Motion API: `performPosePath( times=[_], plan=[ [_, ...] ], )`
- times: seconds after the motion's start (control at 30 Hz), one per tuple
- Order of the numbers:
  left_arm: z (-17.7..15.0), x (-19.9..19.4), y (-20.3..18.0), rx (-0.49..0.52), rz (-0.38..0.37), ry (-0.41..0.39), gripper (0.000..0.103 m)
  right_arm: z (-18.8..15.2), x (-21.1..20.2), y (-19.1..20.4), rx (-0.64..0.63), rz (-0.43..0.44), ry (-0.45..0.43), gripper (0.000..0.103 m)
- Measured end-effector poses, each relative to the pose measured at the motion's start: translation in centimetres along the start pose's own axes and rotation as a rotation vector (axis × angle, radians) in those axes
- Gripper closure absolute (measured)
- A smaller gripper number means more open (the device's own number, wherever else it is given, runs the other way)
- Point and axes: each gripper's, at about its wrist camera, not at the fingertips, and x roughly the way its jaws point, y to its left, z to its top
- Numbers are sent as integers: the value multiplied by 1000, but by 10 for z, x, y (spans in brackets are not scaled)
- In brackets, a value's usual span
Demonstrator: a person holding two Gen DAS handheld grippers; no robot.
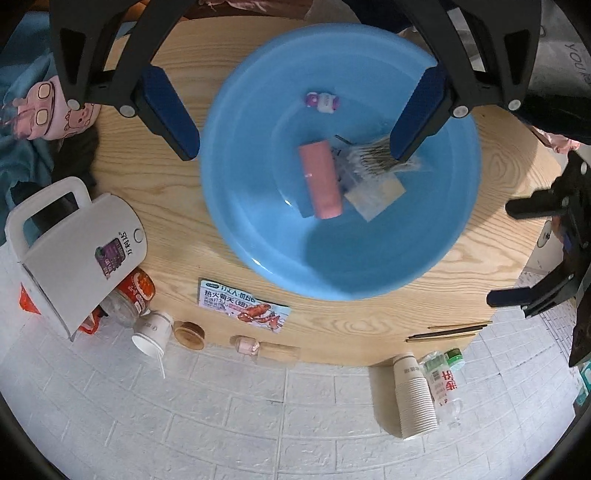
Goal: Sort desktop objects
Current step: 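Move both tools toward the pink earbud case and clear toothpick box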
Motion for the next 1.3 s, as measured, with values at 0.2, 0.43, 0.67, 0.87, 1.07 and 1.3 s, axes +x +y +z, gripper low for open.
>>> performPosePath(
  times=[0.2,0.43,0.67,0.87,1.07,1.3],
  plan=[
    [13,17,14,-23,22,22,0,6,13,-21,-8,19,19,0],
    [34,44,27,-30,51,53,0,22,28,-41,-28,53,25,0],
    [59,75,52,-67,105,70,0,50,47,-58,-49,77,18,0],
    [84,100,84,-97,140,72,0,79,66,-76,-66,76,15,0],
    [106,130,112,-87,166,91,0,108,91,-97,-93,62,23,0],
    [119,173,138,-95,191,133,0,141,126,-116,-133,62,27,0]
  ],
)
